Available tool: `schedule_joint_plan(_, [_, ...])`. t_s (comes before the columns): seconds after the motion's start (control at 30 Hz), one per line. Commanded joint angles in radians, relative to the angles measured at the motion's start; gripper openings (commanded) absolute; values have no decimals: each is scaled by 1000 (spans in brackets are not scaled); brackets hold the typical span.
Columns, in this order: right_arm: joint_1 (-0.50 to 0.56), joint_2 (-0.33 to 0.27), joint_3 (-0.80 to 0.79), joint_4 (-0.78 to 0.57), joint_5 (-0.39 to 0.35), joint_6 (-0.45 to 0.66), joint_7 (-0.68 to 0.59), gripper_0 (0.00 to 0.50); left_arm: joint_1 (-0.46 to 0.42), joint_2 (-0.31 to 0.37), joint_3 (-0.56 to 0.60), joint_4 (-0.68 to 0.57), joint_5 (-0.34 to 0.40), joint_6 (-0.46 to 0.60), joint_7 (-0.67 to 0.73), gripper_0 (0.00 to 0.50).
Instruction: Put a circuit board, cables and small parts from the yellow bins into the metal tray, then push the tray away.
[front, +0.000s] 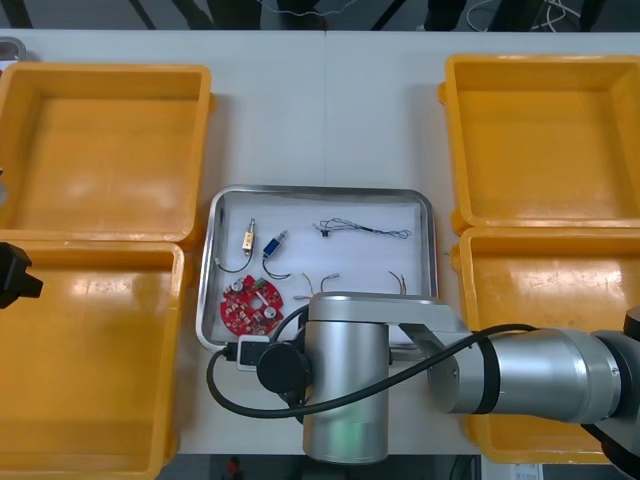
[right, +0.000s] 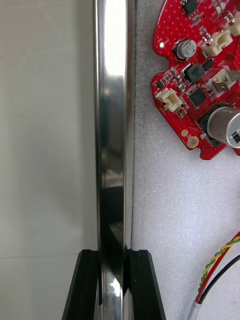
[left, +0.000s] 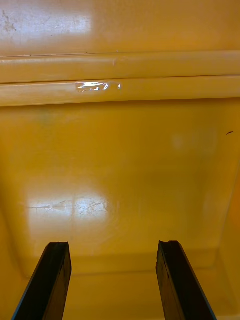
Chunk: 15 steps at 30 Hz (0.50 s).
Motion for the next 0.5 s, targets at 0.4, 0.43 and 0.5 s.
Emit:
schedule_joint_plan(0.4, [-140,-51,17,-20,7,-57,19,0,18,43,26,-28,8,6,-85,500])
schedule_joint_plan(0.43, [-148,-56,16,-20,7,-64,19,0,18,43,26,-28,8,6,-85,500])
schedule_joint_plan(0.5, [-158,-64,17,-20,8,-73,19,0,18,43,26,-28,8,6,-85,500])
